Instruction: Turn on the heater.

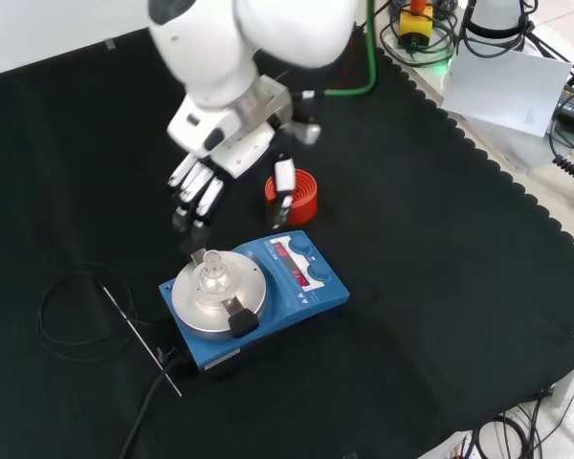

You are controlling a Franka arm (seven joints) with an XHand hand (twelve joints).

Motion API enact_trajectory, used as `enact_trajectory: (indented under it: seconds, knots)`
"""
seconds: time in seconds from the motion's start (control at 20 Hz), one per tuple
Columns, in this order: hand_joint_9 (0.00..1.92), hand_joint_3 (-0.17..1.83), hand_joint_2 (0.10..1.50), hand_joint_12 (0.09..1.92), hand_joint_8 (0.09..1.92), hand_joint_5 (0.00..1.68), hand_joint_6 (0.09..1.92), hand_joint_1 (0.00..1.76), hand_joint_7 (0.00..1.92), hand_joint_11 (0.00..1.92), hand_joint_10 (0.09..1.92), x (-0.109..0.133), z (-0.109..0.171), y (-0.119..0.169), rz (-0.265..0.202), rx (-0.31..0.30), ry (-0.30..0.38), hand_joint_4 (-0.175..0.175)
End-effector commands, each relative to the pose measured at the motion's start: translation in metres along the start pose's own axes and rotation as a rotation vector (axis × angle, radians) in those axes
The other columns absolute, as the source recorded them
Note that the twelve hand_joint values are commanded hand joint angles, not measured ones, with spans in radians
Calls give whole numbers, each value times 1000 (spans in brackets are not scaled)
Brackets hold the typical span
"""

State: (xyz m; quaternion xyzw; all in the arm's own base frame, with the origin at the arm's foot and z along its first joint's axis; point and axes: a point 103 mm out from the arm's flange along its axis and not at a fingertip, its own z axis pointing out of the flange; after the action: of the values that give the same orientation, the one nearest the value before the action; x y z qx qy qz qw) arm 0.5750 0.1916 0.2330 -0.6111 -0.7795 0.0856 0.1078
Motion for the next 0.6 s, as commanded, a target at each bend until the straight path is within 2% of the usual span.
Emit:
enact_trajectory:
  seconds: [0.05, 0.35, 0.6]
  knots:
    - [287, 453, 627, 1414, 663, 395, 328, 820, 44, 118, 726, -2, -5, -98, 57, -74, 20, -40]
    - [358, 466, 632, 1397, 672, 407, 302, 829, 96, 169, 720, 3, 5, -137, 52, -62, 44, -40]
    - [608, 604, 632, 1350, 708, 438, 238, 939, 351, 324, 654, 11, 26, -162, 42, -9, 36, -39]
